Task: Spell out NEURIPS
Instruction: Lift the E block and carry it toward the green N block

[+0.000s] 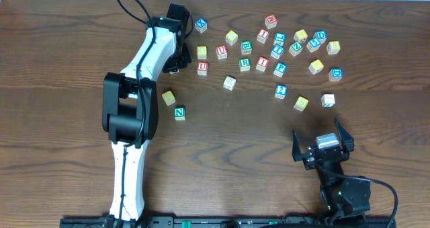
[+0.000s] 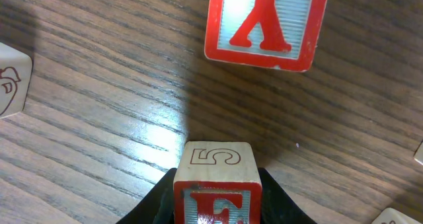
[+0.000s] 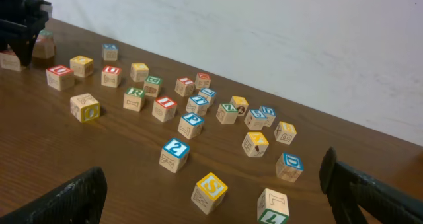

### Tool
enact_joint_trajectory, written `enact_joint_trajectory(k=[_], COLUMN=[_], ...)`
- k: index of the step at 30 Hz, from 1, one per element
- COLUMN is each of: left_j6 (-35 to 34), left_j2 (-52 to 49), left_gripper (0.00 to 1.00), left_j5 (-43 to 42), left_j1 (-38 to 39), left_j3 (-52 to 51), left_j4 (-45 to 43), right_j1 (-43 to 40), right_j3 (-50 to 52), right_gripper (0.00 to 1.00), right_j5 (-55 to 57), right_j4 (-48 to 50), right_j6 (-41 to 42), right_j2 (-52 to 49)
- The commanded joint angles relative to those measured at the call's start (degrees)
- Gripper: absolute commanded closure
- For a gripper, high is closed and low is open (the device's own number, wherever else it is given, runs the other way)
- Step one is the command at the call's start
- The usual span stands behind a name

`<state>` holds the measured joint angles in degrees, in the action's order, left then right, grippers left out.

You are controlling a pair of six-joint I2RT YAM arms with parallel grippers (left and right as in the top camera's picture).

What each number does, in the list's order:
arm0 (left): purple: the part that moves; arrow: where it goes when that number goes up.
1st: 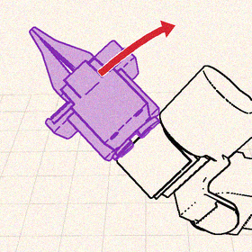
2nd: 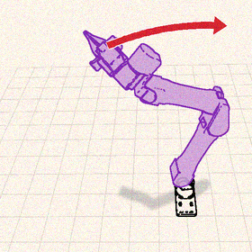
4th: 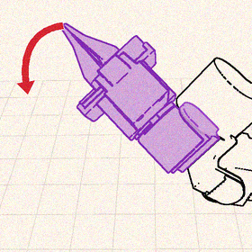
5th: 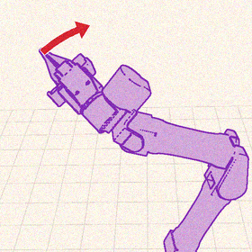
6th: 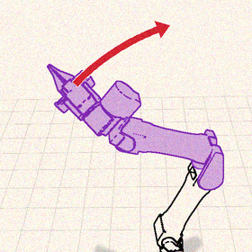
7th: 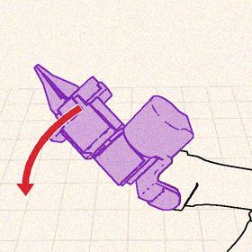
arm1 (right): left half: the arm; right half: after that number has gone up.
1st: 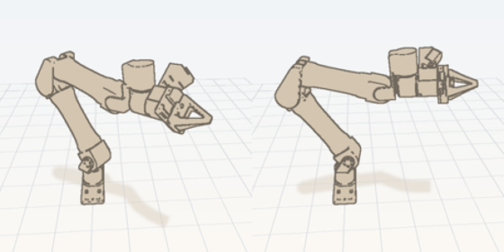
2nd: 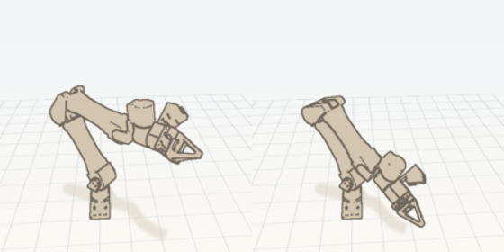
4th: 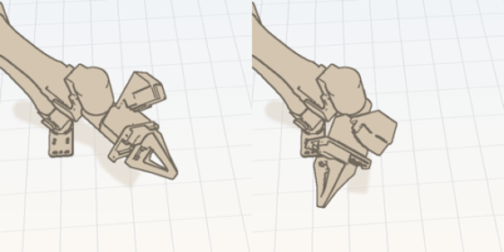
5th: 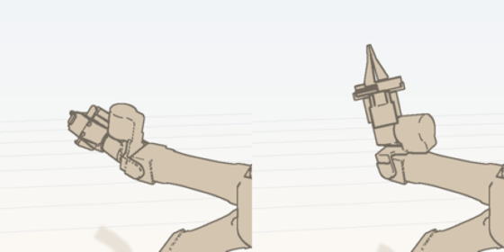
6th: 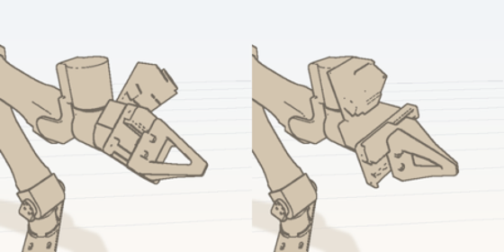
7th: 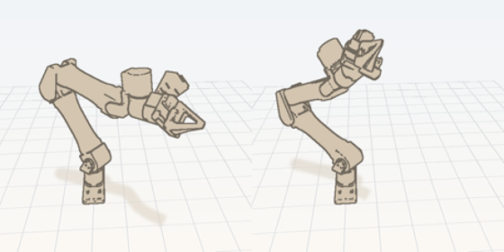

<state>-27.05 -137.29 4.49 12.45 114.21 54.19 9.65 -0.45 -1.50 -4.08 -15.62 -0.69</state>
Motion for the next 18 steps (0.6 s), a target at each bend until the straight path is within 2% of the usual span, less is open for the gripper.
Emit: enact_joint_trajectory(k=[1,8,11,18], left_j6=[0.68,3.85,7.32,8.68], left_j2=[0.24,2.1,3.8,10.43], left_gripper=[0.73,0.73,0.73,0.73], left_j5=[0.42,-3.02,-5.57,-5.55], left_j1=[-0.33,-0.33,-0.33,-0.33], left_j3=[0.02,0.02,0.02,0.02], left_j4=[1.11,1.42,1.44,2.99], right_j1=[-0.72,-0.72,-0.72,-0.72], right_j3=[0.13,0.13,0.13,0.13], right_gripper=[0.01,0.01,0.01,0.01], right_j5=[0.46,0.46,0.46,0.46], right_j4=[-0.22,-0.22,-0.22,-0.22], right_j6=[0.79,0.79,0.79,0.79], right_j2=[0.31,0.31,0.31,0.31])
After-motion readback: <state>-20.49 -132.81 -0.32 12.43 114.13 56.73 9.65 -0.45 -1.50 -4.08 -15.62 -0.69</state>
